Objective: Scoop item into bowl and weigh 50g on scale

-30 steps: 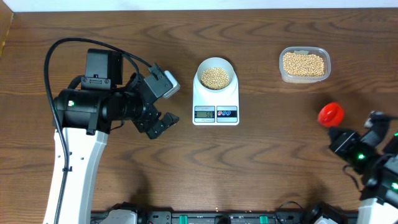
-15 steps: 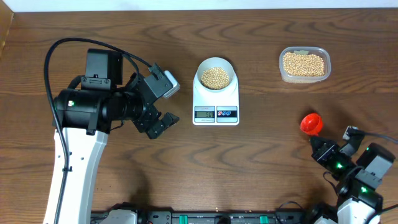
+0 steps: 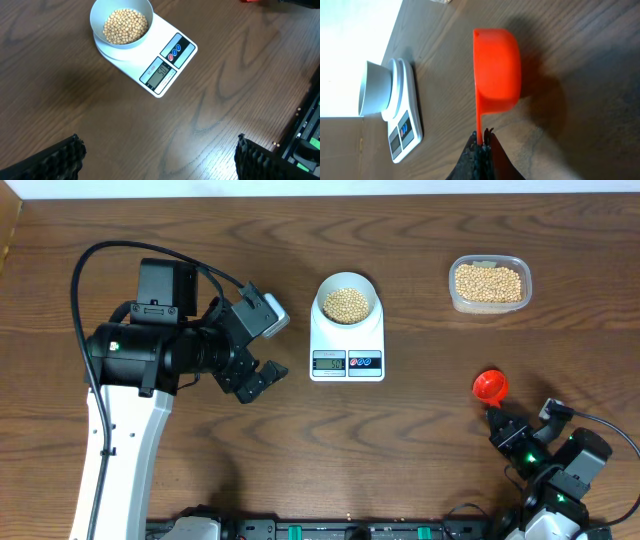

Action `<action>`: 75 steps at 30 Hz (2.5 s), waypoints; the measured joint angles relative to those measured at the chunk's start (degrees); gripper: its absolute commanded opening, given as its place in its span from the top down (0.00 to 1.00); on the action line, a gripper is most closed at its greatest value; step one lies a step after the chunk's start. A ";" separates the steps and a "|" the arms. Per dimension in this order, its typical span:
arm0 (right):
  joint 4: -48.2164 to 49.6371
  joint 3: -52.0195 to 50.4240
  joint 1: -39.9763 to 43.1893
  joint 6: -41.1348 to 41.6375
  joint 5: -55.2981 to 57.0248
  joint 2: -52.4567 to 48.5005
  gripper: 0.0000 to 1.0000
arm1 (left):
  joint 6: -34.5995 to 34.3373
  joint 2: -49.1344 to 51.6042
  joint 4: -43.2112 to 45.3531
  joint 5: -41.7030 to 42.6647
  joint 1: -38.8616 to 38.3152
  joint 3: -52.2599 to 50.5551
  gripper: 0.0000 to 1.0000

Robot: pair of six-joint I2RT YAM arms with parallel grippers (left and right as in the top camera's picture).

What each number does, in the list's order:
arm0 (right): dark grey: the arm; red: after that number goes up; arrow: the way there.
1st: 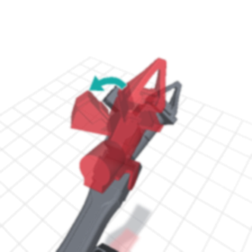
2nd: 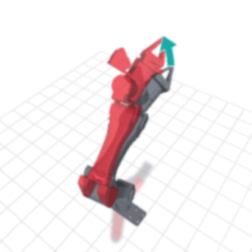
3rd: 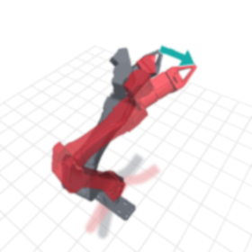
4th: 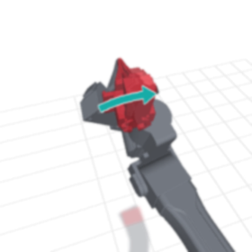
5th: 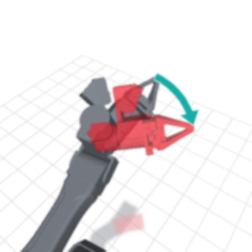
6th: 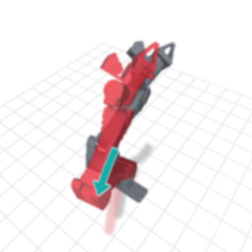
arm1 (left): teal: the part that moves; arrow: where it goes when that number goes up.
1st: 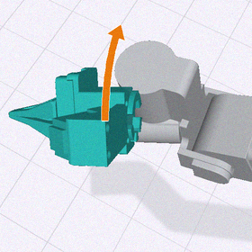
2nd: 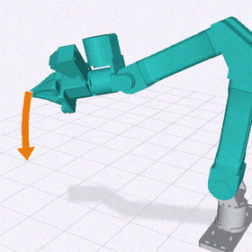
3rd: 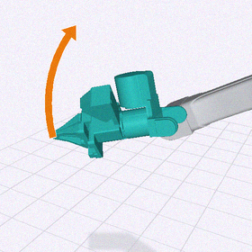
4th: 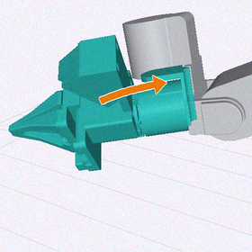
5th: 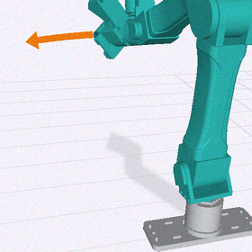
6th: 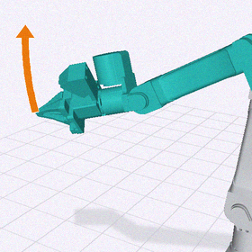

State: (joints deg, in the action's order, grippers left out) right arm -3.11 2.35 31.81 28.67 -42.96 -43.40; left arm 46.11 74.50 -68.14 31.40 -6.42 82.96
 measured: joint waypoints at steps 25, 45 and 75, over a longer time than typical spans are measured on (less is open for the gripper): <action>8.55 -0.61 0.11 -4.87 8.52 0.02 0.01 | 0.00 0.00 0.00 0.00 0.00 0.00 0.02; 8.70 23.26 0.15 -2.01 -2.58 0.35 0.01 | 0.00 0.00 0.02 0.00 0.00 0.00 0.02; -8.11 25.03 -21.99 -7.87 18.49 10.58 0.01 | 0.00 0.00 -0.02 0.02 0.00 0.02 0.02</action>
State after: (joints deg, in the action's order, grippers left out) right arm -11.22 27.38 9.82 20.80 -24.47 -32.82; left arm 46.11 74.50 -68.16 31.42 -6.42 82.98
